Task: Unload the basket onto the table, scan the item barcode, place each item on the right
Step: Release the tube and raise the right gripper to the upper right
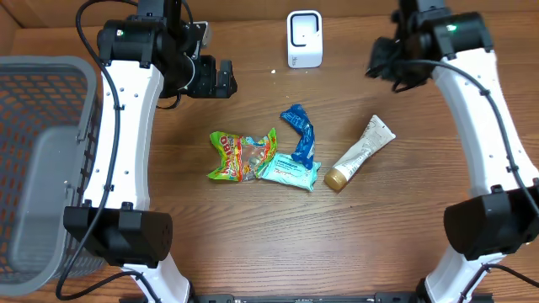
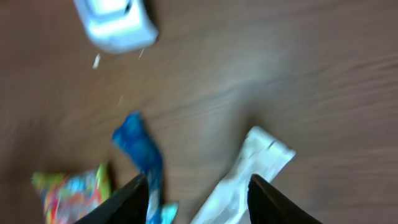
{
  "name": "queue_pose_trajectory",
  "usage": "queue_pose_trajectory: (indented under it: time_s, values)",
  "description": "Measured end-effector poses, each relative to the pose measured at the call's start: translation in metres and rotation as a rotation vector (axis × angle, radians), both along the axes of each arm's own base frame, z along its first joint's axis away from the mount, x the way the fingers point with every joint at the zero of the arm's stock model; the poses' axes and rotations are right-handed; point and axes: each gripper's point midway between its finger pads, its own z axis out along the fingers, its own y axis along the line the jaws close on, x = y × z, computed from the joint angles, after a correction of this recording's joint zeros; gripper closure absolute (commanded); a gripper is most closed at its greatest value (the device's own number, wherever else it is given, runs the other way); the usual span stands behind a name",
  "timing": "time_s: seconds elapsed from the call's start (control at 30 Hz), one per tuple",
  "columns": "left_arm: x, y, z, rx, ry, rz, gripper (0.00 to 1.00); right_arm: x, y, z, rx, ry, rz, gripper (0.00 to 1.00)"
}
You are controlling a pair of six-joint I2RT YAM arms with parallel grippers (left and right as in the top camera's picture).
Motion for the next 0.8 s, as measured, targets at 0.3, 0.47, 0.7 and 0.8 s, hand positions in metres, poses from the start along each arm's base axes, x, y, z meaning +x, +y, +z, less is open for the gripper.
queue_pose_trajectory:
  time_s: [0.3, 0.47, 0.7, 0.8]
  values:
    - [0.000, 0.000, 0.000, 0.000, 0.000, 0.000, 0.00, 0.002, -0.034, -0.001, 0.007, 0.011, -0.076, 0.55]
    - [0.000, 0.000, 0.000, 0.000, 0.000, 0.000, 0.00, 0.004, -0.020, 0.000, 0.010, -0.002, -0.041, 0.61]
    - [0.000, 0.000, 0.000, 0.000, 0.000, 0.000, 0.00, 0.015, -0.009, -0.004, -0.006, -0.037, 0.030, 0.62]
    - [0.000, 0.000, 0.000, 0.000, 0.000, 0.000, 0.00, 0.016, -0.008, -0.021, -0.006, 0.004, 0.042, 0.64]
